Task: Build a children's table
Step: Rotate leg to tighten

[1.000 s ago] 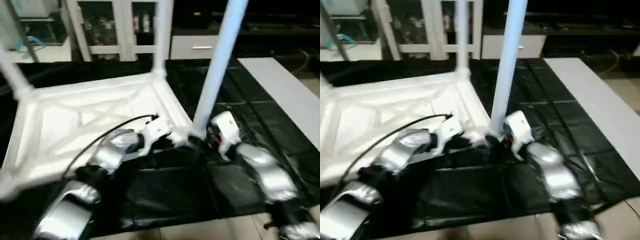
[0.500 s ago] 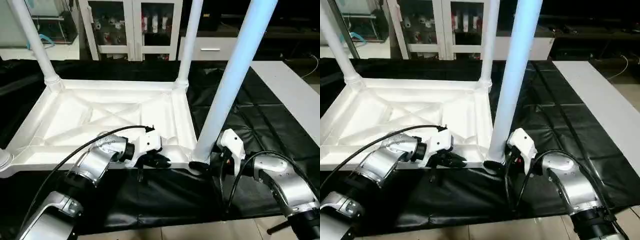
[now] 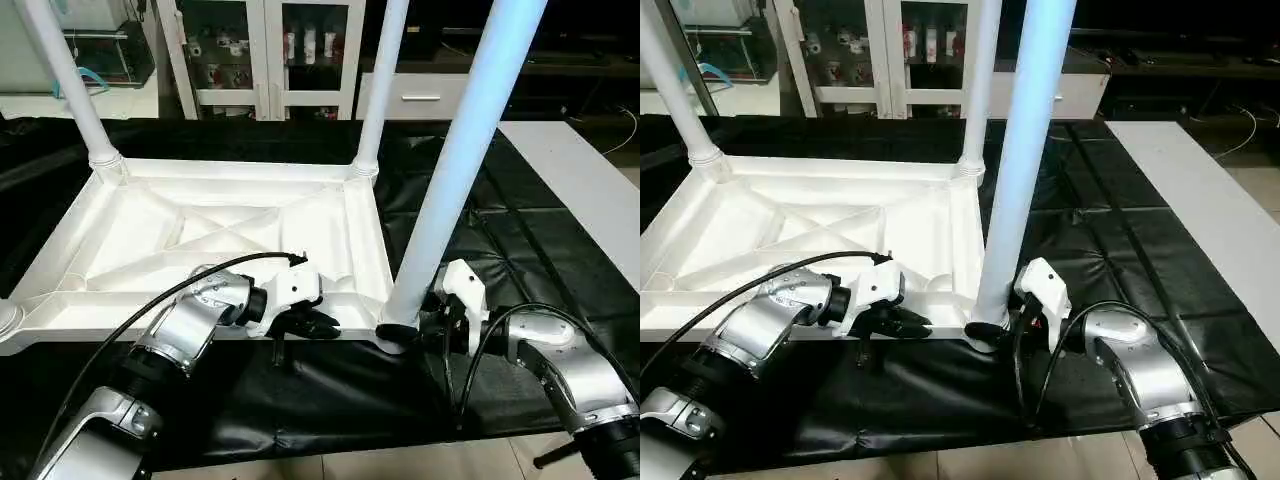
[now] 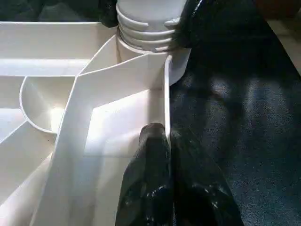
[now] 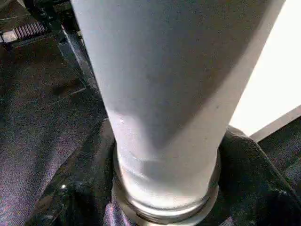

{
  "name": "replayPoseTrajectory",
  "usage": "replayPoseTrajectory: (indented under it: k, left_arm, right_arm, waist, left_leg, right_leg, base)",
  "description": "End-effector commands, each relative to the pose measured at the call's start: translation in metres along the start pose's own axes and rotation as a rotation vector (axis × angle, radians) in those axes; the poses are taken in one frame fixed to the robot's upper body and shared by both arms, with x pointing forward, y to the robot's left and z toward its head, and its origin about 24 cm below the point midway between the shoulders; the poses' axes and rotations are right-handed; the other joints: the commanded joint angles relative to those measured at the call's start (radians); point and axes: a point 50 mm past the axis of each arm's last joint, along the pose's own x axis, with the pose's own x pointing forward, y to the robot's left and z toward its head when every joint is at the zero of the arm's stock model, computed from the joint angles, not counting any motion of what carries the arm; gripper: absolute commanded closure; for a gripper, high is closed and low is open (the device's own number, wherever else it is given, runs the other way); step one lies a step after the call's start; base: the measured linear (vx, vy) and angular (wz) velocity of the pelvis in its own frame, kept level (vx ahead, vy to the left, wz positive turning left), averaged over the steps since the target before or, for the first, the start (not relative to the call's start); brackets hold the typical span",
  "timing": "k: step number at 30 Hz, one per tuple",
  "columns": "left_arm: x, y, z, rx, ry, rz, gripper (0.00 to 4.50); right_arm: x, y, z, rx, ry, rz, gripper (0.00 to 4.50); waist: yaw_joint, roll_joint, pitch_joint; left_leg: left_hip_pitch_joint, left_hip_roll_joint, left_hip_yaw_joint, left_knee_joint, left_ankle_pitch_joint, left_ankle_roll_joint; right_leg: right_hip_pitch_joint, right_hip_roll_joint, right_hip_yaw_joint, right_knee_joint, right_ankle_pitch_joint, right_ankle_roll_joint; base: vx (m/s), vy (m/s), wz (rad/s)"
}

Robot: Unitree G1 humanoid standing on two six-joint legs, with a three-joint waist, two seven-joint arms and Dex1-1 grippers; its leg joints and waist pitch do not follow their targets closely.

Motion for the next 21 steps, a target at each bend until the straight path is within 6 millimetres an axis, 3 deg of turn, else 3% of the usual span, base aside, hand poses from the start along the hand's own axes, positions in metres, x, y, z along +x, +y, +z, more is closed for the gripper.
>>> replayPoseTrajectory:
  k: [1, 4, 7, 8, 10, 12, 14, 21]
  left_arm:
    - [0.006, -0.008, 0.006, 0.031, -0.014, -0.085, 4.50]
    - [0.007, -0.006, 0.006, 0.018, -0.013, -0.066, 4.50]
    - [0.012, 0.001, 0.006, -0.038, -0.025, 0.020, 4.50]
    - [0.014, 0.006, 0.006, -0.053, -0.029, 0.062, 4.50]
    - [0.024, 0.023, 0.011, -0.085, -0.034, 0.240, 4.50]
    - [0.026, 0.028, 0.013, -0.099, -0.035, 0.294, 4.50]
    - [0.031, 0.035, 0.016, -0.121, -0.031, 0.369, 4.50]
    - [0.048, 0.057, 0.029, -0.231, -0.022, 0.673, 4.50]
  right_arm:
    - [-0.005, -0.006, 0.005, 0.005, -0.030, -0.024, 1.81]
    - [-0.003, -0.009, 0.004, 0.011, -0.031, -0.073, 1.81]
    - [0.006, -0.020, -0.002, 0.037, -0.021, -0.243, 1.81]
    - [0.010, -0.023, -0.003, 0.059, -0.026, -0.300, 1.81]
    - [0.029, -0.031, -0.002, 0.141, -0.049, -0.479, 1.81]
    - [0.036, -0.032, 0.000, 0.160, -0.056, -0.521, 1.82]
    - [0.048, -0.032, 0.004, 0.178, -0.065, -0.567, 1.82]
    - [0.094, -0.030, 0.015, 0.304, -0.039, -0.846, 1.83]
  waist:
    - [-0.002, -0.009, -0.060]
    - [-0.003, -0.008, -0.060]
    - [-0.011, -0.008, -0.057]
    - [-0.016, -0.010, -0.057]
    - [-0.030, -0.009, -0.052]
    - [-0.035, -0.012, -0.058]
    - [-0.038, -0.012, -0.056]
    - [-0.034, -0.011, -0.067]
  left_leg:
    - [0.009, 0.059, -0.021, -0.070, -0.139, 0.082]
    - [0.009, 0.058, -0.021, -0.069, -0.139, 0.078]
    - [0.006, 0.055, -0.022, -0.072, -0.165, 0.058]
    - [0.006, 0.054, -0.024, -0.073, -0.186, 0.043]
    - [0.008, 0.050, -0.025, -0.074, -0.225, 0.025]
    - [0.007, 0.049, -0.032, -0.074, -0.240, -0.001]
    - [0.009, 0.049, -0.029, -0.074, -0.246, 0.007]
    - [0.009, 0.043, -0.021, -0.066, -0.120, 0.043]
  right_leg:
    - [0.053, -0.060, 0.045, -0.050, -0.210, -0.245]
    - [0.053, -0.060, 0.045, -0.050, -0.209, -0.246]
    - [0.050, -0.057, 0.044, -0.055, -0.246, -0.242]
    - [0.052, -0.059, 0.043, -0.057, -0.284, -0.229]
    - [0.043, -0.055, 0.042, -0.068, -0.349, -0.212]
    - [0.050, -0.061, 0.039, -0.071, -0.403, -0.177]
    - [0.043, -0.058, 0.041, -0.074, -0.394, -0.176]
    - [0.048, -0.057, 0.044, -0.055, -0.209, -0.229]
  base:
    - [0.000, 0.000, 0.00]
    - [0.000, 0.000, 0.00]
    - [0.000, 0.000, 0.00]
    - [0.000, 0.000, 0.00]
    - [0.000, 0.000, 0.00]
    - [0.000, 0.000, 0.00]
    - [0.000, 0.000, 0.00]
    - [0.000, 0.000, 0.00]
